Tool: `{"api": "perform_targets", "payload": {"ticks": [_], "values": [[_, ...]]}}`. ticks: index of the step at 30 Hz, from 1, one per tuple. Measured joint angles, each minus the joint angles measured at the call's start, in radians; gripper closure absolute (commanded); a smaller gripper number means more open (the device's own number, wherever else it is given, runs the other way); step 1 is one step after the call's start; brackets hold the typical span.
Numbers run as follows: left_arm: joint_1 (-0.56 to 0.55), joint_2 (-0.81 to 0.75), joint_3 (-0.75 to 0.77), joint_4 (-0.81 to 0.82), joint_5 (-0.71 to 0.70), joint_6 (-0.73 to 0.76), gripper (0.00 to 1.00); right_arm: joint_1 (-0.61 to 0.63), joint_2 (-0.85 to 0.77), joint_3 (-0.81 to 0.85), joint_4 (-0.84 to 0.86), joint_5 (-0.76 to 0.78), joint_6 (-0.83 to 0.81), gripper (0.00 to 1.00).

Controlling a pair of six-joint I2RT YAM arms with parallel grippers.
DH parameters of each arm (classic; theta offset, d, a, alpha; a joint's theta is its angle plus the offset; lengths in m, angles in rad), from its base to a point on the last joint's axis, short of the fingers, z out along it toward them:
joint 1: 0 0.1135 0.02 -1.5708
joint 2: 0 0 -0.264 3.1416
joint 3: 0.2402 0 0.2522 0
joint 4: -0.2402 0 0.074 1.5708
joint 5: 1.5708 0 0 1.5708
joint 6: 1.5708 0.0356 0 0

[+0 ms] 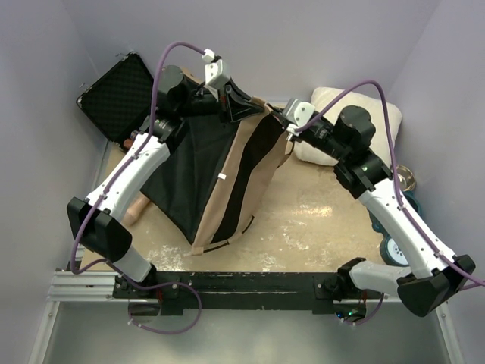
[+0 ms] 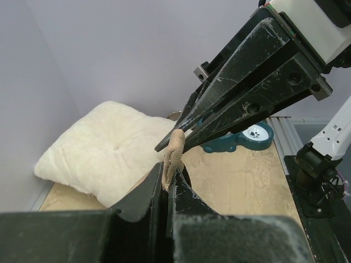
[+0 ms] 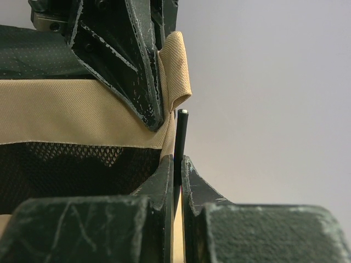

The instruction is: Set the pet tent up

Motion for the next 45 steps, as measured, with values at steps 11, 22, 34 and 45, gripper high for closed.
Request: {"api": "perform_targets", "payload": {"ticks": [11,22,34,45], "values": [[-0.003,-0.001,0.000,-0.022,-0.002,0.024,1.00,0.005,-0.001,0.000,-0.007,-0.001,0.000,1.00],[-0.026,-0.001,-0.002,-0.082,-0.030,0.078,1.00,0.010,0.006,0.000,-0.011,-0.001,-0.005,1.00],[-0.072,0.006,0.074,-0.339,-0.129,0.274,1.00,0.013,0.006,0.000,-0.037,0.000,-0.016,1.00],[-0.114,0.045,0.160,-0.587,-0.244,0.490,1.00,0.012,-0.005,-0.036,-0.069,0.020,-0.044,0.71]]}}
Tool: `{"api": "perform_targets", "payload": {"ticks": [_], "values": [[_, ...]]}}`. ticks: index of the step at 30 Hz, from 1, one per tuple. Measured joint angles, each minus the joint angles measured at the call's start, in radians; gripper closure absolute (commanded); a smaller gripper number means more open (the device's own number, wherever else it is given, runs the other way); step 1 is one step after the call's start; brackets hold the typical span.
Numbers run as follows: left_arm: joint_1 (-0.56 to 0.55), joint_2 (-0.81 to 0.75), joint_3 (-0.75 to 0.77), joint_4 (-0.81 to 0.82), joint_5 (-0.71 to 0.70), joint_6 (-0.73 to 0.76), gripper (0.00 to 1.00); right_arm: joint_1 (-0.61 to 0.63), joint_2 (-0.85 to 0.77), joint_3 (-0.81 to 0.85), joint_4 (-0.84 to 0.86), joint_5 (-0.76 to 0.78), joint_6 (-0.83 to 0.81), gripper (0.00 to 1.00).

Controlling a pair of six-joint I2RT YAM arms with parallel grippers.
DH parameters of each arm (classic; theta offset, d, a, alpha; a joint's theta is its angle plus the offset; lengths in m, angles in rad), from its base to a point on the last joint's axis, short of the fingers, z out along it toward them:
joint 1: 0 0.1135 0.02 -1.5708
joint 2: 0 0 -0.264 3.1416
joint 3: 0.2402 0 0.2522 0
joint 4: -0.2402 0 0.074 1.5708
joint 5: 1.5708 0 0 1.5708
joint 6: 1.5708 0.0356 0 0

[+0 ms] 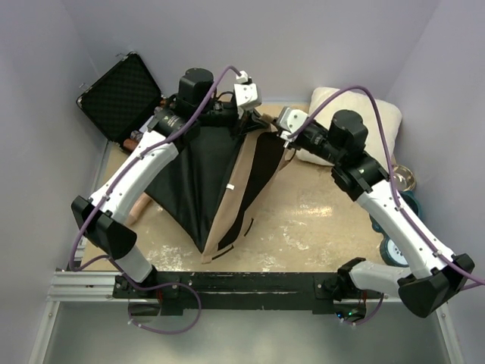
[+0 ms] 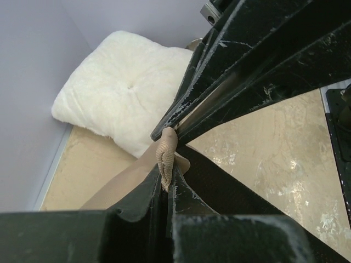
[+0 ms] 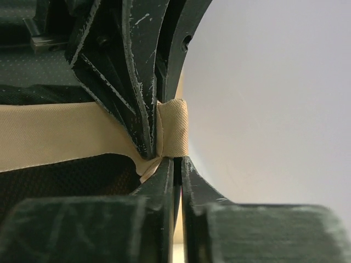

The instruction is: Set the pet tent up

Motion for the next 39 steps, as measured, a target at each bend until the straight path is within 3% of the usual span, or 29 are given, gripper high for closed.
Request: {"api": "perform_targets", "payload": {"ticks": [2,6,18,26,34,39], "values": [[0.004,0.000,0.000,-0.022,0.006,0.016,1.00,0.002,-0.006,-0.012,-0.004,-0.002,0.001,0.59],[0.016,0.000,0.000,-0.045,0.034,0.031,1.00,0.009,-0.011,-0.037,-0.047,-0.003,-0.008,0.54],[0.050,0.000,-0.006,-0.087,0.095,0.030,1.00,-0.030,-0.011,-0.121,-0.063,-0.062,-0.003,0.52],[0.055,-0.010,-0.010,-0.104,0.134,0.029,1.00,-0.184,-0.011,-0.163,0.093,-0.234,0.053,0.48],[0.055,-0.019,-0.011,-0.105,0.155,0.027,1.00,-0.186,0.000,-0.164,0.138,-0.393,0.061,0.47],[0.055,-0.022,-0.019,-0.101,0.164,0.021,1.00,-0.186,0.042,-0.160,0.141,-0.424,0.056,0.51]]}}
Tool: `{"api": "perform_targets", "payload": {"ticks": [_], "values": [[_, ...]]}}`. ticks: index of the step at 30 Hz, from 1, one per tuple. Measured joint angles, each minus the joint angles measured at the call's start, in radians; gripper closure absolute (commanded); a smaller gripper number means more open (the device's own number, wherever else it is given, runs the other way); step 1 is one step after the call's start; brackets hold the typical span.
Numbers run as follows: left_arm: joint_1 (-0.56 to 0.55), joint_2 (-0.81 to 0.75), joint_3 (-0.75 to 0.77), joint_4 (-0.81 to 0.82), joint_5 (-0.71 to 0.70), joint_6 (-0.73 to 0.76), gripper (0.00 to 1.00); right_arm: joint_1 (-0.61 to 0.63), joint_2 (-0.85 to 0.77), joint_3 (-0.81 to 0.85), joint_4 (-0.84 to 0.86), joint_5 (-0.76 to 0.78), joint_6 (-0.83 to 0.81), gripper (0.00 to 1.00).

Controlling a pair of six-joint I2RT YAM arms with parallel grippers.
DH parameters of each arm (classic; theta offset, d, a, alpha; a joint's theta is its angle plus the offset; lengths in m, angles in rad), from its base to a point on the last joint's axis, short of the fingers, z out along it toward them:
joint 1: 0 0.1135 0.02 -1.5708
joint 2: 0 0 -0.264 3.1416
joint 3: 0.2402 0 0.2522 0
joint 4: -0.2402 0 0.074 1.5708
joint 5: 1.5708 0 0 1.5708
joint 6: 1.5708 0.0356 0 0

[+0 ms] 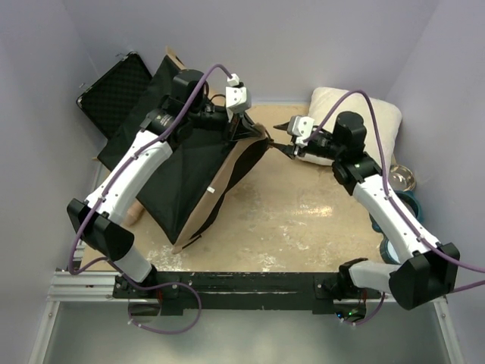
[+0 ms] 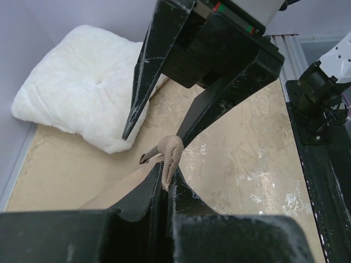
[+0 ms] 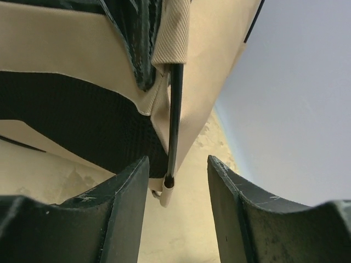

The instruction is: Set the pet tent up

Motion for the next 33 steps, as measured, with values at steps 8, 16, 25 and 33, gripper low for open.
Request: {"api": "perform_targets", "payload": {"ticks": [8,16,25,33], "values": [[0.000,-0.011,-0.016,0.011,0.014,-0.001,1.00,0.000,0.077,0.023,0.000,-0.019,-0.010,0.73],[0.002,-0.012,-0.017,0.020,0.012,-0.003,1.00,0.011,0.098,0.061,-0.029,-0.024,-0.034,1.00],[-0.018,-0.012,0.001,-0.010,-0.110,0.003,1.00,0.064,0.098,0.109,-0.144,0.109,-0.075,1.00],[-0.063,0.003,0.026,-0.035,-0.248,0.047,0.95,0.072,0.098,0.129,-0.198,0.180,-0.075,1.00]]}}
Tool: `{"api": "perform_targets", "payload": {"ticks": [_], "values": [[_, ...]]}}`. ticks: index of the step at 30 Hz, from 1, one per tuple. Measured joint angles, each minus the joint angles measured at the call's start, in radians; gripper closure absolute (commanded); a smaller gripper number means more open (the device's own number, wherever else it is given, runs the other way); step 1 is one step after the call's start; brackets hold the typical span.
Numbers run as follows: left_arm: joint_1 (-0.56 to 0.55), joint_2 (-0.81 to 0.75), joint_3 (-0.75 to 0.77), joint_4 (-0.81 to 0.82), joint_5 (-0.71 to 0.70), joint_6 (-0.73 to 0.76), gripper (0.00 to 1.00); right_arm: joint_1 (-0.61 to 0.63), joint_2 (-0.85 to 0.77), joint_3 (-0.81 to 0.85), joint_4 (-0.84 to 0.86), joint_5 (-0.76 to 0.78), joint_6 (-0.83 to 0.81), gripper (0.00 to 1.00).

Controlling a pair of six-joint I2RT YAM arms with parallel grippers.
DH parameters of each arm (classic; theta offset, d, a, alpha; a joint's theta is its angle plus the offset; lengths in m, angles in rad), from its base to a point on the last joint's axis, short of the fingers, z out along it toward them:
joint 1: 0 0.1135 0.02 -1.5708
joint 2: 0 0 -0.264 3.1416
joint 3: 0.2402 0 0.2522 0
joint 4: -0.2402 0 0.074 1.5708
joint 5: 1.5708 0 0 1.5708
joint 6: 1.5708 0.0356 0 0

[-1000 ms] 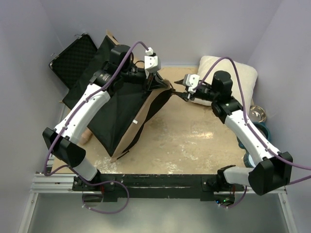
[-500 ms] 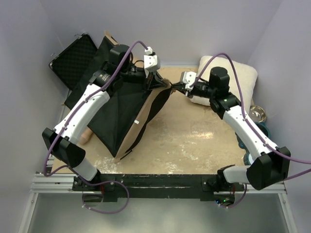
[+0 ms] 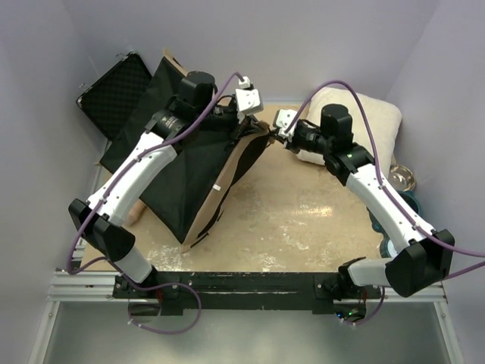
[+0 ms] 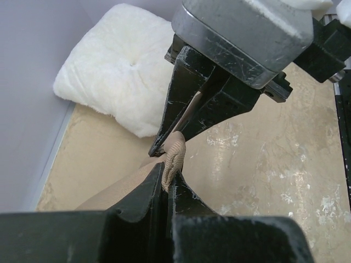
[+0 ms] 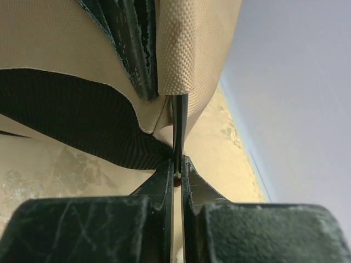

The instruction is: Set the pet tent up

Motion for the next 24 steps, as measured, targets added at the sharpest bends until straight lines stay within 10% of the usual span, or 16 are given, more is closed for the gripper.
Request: {"api": "perform_targets", "payload": {"ticks": [6,24], "values": [[0.006,0.029,0.027,-0.029,0.013,-0.003,0.14,0.002,-0.006,0.000,0.003,0.013,0.037,1.00],[0.513,-0.253,-0.054,0.421,0.237,-0.473,0.10,-0.185,-0.066,-0.005,0.105,0.018,0.172,1.00]]}}
